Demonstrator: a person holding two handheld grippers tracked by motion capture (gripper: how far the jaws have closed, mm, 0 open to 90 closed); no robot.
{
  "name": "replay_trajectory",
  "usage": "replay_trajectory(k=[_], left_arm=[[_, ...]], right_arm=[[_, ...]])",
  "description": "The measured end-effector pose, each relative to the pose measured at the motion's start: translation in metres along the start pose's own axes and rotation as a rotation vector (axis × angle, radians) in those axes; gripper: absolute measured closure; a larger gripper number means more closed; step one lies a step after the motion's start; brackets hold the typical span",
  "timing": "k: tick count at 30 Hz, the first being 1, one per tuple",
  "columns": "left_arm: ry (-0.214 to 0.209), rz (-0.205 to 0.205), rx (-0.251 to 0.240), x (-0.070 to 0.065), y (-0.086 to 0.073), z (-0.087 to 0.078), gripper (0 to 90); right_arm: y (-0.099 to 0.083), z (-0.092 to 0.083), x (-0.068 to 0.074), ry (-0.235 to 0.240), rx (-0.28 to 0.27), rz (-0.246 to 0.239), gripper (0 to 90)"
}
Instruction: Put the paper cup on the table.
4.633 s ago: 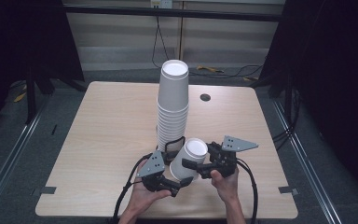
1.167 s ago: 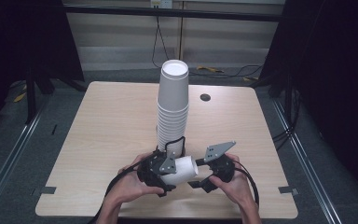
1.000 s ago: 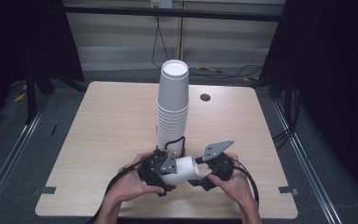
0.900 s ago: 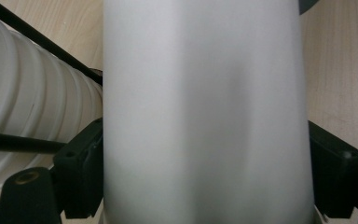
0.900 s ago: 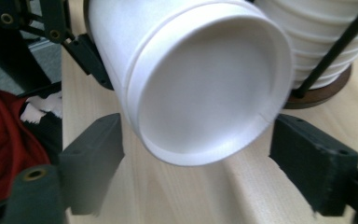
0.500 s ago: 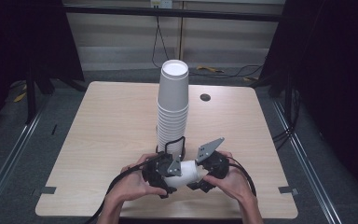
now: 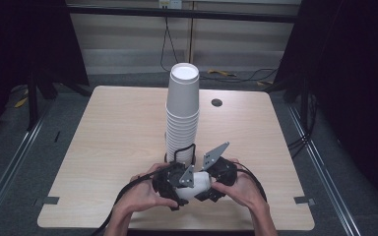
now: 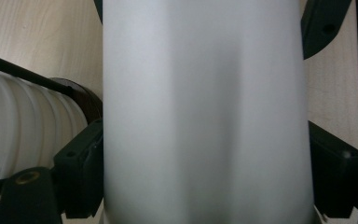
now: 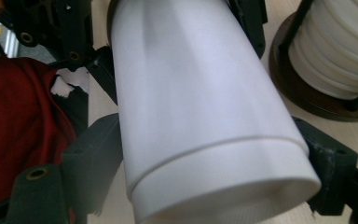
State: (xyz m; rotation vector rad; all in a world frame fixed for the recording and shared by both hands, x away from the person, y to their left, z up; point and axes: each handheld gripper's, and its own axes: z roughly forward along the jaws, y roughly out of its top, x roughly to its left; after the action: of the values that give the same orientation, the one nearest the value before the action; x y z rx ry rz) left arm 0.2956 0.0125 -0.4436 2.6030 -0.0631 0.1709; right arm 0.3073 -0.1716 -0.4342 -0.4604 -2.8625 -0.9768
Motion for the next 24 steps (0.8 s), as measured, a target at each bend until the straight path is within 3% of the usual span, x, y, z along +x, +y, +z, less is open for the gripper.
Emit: replay_trajectory(k=[5,7,10,14,24], left_arm=[[-0.002,-0.001,-0.003,-0.002,0.001,0.000,15.4],[-0.014,0.037,0.021,0.000,0.001,-0.001,15.4],[-0.027,0.025,-0.005,-0.001,-0.002,-0.001,15.4],[-0.040,0.046,-0.039,0.001,-0.005,-0.002,14.1],[-0.062,0.005,-0.168,0.005,-0.016,-0.009,13.1]], right_arm=[[0.002,0.002,-0.001,0.022,0.009,-0.008,18.8],[0.002,0.002,-0.001,0.037,0.007,-0.009,20.1],[0.001,0.001,-0.001,0.058,0.003,-0.005,21.7],[0.001,0.000,-0.001,0.060,-0.006,-0.008,22.6],[0.000,-0.004,0.002,0.050,-0.027,-0.006,23.1]])
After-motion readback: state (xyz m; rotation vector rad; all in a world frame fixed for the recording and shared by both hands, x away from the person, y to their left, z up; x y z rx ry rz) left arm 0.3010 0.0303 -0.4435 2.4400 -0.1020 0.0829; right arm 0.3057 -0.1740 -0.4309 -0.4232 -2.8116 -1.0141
